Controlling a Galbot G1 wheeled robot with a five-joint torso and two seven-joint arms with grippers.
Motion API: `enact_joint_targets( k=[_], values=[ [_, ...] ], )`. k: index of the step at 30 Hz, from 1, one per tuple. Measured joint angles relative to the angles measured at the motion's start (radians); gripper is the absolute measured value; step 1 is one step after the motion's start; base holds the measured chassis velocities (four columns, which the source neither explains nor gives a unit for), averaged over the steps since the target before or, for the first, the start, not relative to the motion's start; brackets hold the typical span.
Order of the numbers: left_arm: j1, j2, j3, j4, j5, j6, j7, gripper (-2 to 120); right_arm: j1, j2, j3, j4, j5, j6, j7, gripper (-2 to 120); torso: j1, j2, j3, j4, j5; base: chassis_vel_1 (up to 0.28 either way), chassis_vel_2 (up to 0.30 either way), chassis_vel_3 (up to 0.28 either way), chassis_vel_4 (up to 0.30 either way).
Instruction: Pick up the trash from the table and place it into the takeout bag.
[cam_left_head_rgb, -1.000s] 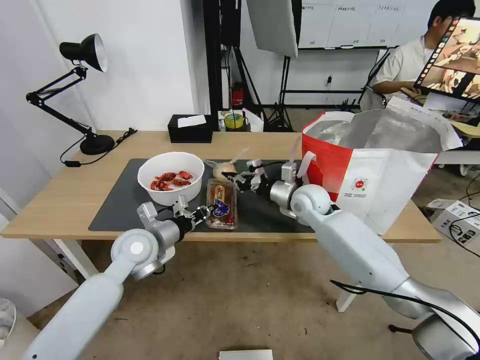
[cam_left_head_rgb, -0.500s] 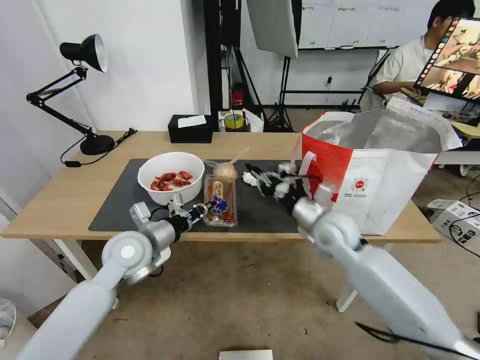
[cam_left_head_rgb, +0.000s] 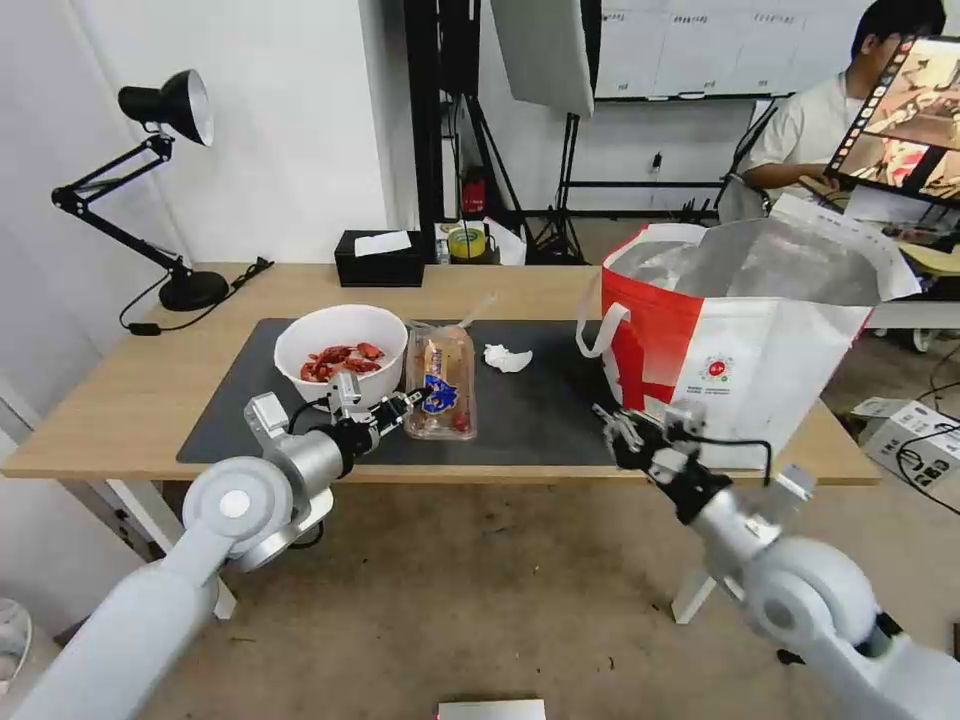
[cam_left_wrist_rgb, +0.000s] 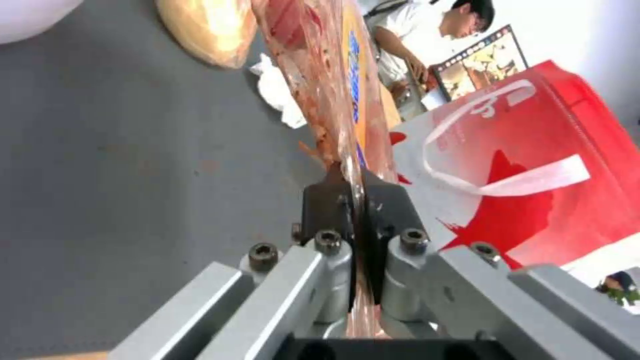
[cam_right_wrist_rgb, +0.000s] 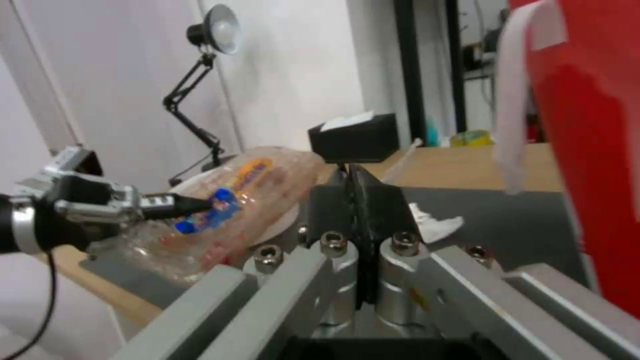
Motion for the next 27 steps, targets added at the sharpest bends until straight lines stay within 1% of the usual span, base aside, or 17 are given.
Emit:
enact_joint_targets(
  k=[2,3,7,13,15,16,18,20,21,23,24,25,26,27],
  values=[
    [0.001,0.004,-0.006,-0.011,-0.006,-0.001,-0.001,0,-0.053,0.021,0.023,0.001,-0.048,0.038,0.001,0,0.000,0.000,0.000,0.0001,0.0000,0.000,0.000,0.000,0.000],
    [0.001,0.004,-0.006,-0.011,-0.006,-0.001,-0.001,0,-0.053,0.021,0.023,0.001,-0.048,0.038,0.001,0,0.000,0.000,0.000,0.0001,0.0000,0.000,0.000,0.000,0.000],
    [-0.001,0.011,-0.017,-0.028,-0.020,-0.002,-0.003,0,-0.148,0.056,0.051,-0.007,-0.147,0.096,0.001,0,0.000,0.000,0.000,0.0000,0.0000,0.000,0.000,0.000,0.000],
    [-0.006,0.011,-0.018,-0.039,-0.027,-0.004,-0.004,0,-0.221,0.092,0.067,-0.031,-0.209,0.131,0.001,0,0.000,0.000,0.000,0.0000,0.0000,0.000,0.000,0.000,0.000],
    [-0.012,0.009,-0.013,-0.039,-0.028,-0.004,-0.004,0,-0.254,0.109,0.078,-0.039,-0.227,0.135,0.002,7,0.000,0.000,0.000,0.0000,-0.0001,0.000,0.000,0.000,0.000],
    [-0.012,0.009,-0.013,-0.039,-0.028,-0.004,-0.004,0,-0.254,0.109,0.078,-0.039,-0.227,0.135,0.002,7,0.000,0.000,0.000,0.0000,-0.0001,0.000,0.000,0.000,0.000],
    [-0.024,0.006,-0.006,-0.038,-0.029,-0.006,-0.004,0,-0.282,0.130,0.088,-0.054,-0.243,0.137,0.000,17,0.000,0.000,0.000,0.0000,0.0000,0.000,0.000,0.000,0.000],
    [-0.027,0.006,-0.004,-0.037,-0.030,-0.007,-0.004,0,-0.288,0.135,0.091,-0.058,-0.248,0.139,-0.001,19,0.000,0.000,0.000,0.0000,0.0000,0.000,0.000,0.000,0.000],
    [-0.035,0.007,0.001,-0.037,-0.034,-0.009,-0.004,0,-0.298,0.143,0.096,-0.067,-0.257,0.143,-0.003,25,0.000,0.000,0.000,0.0000,-0.0001,0.000,0.000,0.000,0.000],
    [-0.044,0.009,0.005,-0.037,-0.039,-0.011,-0.004,0,-0.306,0.149,0.100,-0.071,-0.263,0.145,-0.004,32,0.000,0.000,0.000,0.0000,0.0000,0.000,0.000,0.000,0.000],
    [-0.044,0.009,0.005,-0.037,-0.039,-0.011,-0.004,0,-0.306,0.149,0.100,-0.071,-0.263,0.145,-0.004,32,0.000,0.000,0.000,0.0000,0.0000,0.000,0.000,0.000,0.000],
    [-0.061,0.012,0.013,-0.035,-0.048,-0.015,-0.004,0,-0.316,0.157,0.107,-0.077,-0.268,0.149,-0.004,40,0.000,0.000,0.000,0.0000,-0.0001,0.000,0.000,0.000,0.000],
    [-0.068,0.013,0.017,-0.034,-0.052,-0.016,-0.004,0,-0.319,0.160,0.110,-0.079,-0.270,0.151,-0.004,43,0.000,0.000,0.000,0.0000,-0.0001,0.000,0.000,0.000,0.000],
    [-0.092,0.014,0.030,-0.031,-0.063,-0.020,-0.006,0,-0.329,0.165,0.113,-0.083,-0.274,0.154,-0.004,50,0.000,0.000,0.000,0.0000,0.0000,0.000,0.000,0.000,0.000]
  ],
)
